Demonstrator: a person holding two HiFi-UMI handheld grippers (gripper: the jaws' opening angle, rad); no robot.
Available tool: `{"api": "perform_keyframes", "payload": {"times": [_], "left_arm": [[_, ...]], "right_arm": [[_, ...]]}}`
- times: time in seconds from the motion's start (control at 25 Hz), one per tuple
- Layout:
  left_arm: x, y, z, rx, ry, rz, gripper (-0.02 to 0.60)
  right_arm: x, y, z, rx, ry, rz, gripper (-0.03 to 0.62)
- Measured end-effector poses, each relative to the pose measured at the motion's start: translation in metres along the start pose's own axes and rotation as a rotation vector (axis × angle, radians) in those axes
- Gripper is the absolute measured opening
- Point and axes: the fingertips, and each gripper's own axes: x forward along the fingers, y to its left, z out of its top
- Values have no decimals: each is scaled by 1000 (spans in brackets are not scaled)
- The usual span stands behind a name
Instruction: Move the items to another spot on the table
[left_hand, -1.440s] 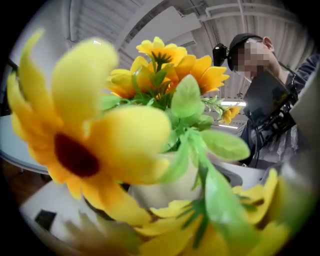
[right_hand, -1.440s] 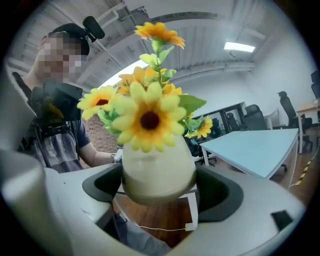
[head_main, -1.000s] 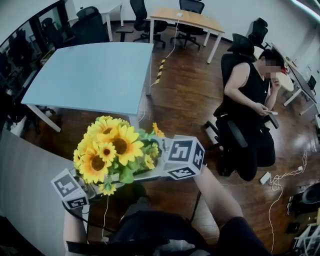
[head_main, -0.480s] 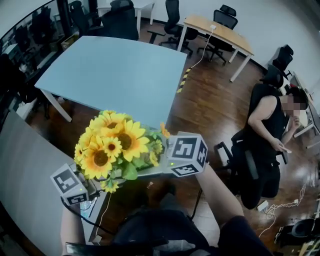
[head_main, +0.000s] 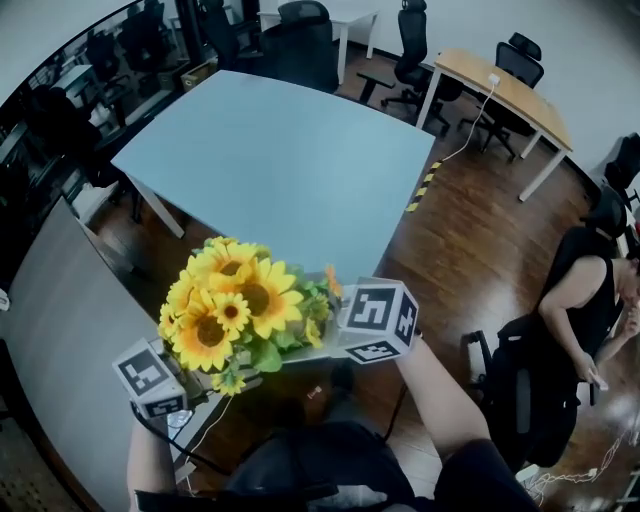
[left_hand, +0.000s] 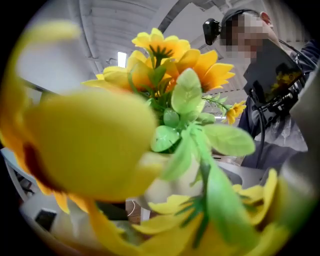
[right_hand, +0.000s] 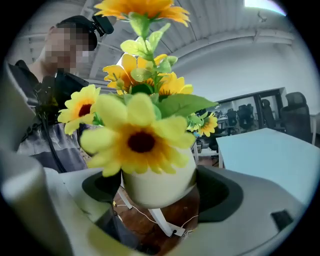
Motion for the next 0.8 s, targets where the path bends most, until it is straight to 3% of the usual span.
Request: {"api": "perform_keyframes", "payload": {"times": [0.24, 0.44, 0.8], "left_arm": [[58, 33, 43, -35, 55, 128, 483], [73, 52, 49, -61, 62, 261, 483], [23, 96, 44, -80, 21, 451, 483]], "right_arm": [[-47, -62, 22, -40, -25, 112, 479], [-53, -86, 26, -70, -44, 242, 479], [11, -104, 49, -155, 29, 412, 479]]}}
